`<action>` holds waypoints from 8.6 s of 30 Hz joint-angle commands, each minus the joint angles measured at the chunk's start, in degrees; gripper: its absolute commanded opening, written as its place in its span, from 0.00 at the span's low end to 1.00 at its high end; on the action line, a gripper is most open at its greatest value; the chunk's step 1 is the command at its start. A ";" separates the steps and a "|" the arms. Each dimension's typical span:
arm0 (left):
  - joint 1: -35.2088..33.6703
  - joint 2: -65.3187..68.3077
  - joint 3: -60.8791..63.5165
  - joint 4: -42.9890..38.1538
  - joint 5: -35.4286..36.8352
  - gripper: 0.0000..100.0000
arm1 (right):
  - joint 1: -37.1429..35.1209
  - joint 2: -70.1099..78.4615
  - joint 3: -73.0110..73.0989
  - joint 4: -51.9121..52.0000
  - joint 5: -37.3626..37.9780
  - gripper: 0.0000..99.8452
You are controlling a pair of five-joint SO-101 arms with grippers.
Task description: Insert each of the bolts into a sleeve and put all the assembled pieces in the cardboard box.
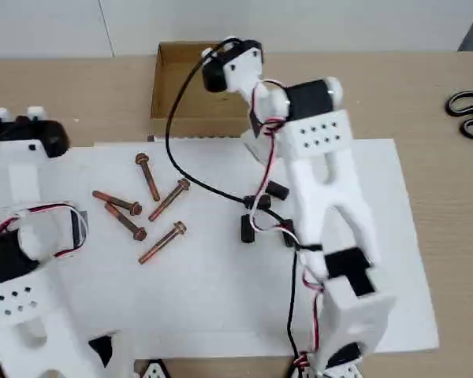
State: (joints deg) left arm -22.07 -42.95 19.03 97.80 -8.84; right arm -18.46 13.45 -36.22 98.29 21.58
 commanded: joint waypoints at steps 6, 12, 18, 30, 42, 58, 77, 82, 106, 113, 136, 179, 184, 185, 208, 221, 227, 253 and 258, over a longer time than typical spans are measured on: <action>9.67 9.14 -4.79 2.46 8.35 0.06 | 10.33 -22.73 23.38 0.84 -4.31 0.00; 12.48 26.46 -14.73 2.46 12.40 0.06 | 20.35 -33.89 38.68 0.57 -4.66 0.00; 15.38 40.62 -26.68 2.37 10.29 0.06 | 28.26 -44.97 50.81 0.57 -4.57 0.00; 16.53 65.58 -44.44 2.29 19.60 0.09 | 35.74 -60.62 63.82 0.40 -2.46 0.00; 16.70 83.43 -65.63 2.29 24.35 0.14 | 38.73 -62.11 64.09 0.40 -0.35 0.00; 16.44 98.81 -77.49 1.76 24.35 0.14 | 38.55 -61.76 64.09 0.40 -0.44 0.00; 16.88 97.49 -84.44 2.81 22.68 0.00 | 38.29 -62.20 60.57 0.75 -0.62 0.00; 20.66 81.05 -76.79 2.81 21.10 0.00 | 34.68 -62.29 58.64 0.92 -0.70 0.01; 34.11 7.91 -12.44 -11.96 15.74 0.00 | 23.16 -78.46 62.86 -5.49 -17.05 0.00; 34.11 -16.62 16.48 -31.74 19.60 0.00 | 6.73 -85.85 71.91 -12.35 -27.96 0.00; 35.08 -60.66 49.27 -51.43 40.00 0.00 | -24.66 -109.05 103.21 -37.49 -31.65 0.00; 53.36 -60.57 53.14 -45.63 46.24 0.00 | -29.49 -109.14 110.07 -52.79 -15.74 0.00; 56.62 -60.57 53.23 -39.65 42.64 0.00 | -29.41 -109.14 110.07 -55.60 -14.95 0.00; 57.05 -60.57 53.23 -38.68 41.49 0.00 | -29.41 -109.14 110.07 -55.60 -13.89 0.00; 47.12 -60.48 46.11 -31.56 28.66 0.22 | -29.23 -108.70 110.51 -55.87 -11.96 0.00; 44.66 -60.66 37.14 -31.82 25.85 0.07 | -21.93 -108.70 111.38 -55.87 -16.79 0.00; 44.57 -60.66 38.73 -31.56 25.76 0.00 | -11.65 -108.53 110.42 -51.38 -23.91 0.00; 21.98 -60.92 76.35 -44.31 17.58 0.01 | -1.01 -30.55 27.60 -37.67 -30.59 0.00; 21.98 -60.92 76.44 -44.48 17.58 0.01 | -0.92 -18.07 17.76 -41.98 -27.78 0.00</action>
State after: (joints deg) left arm 0.00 -103.34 95.52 54.73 9.27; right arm -19.87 -9.58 -10.64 59.96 -8.48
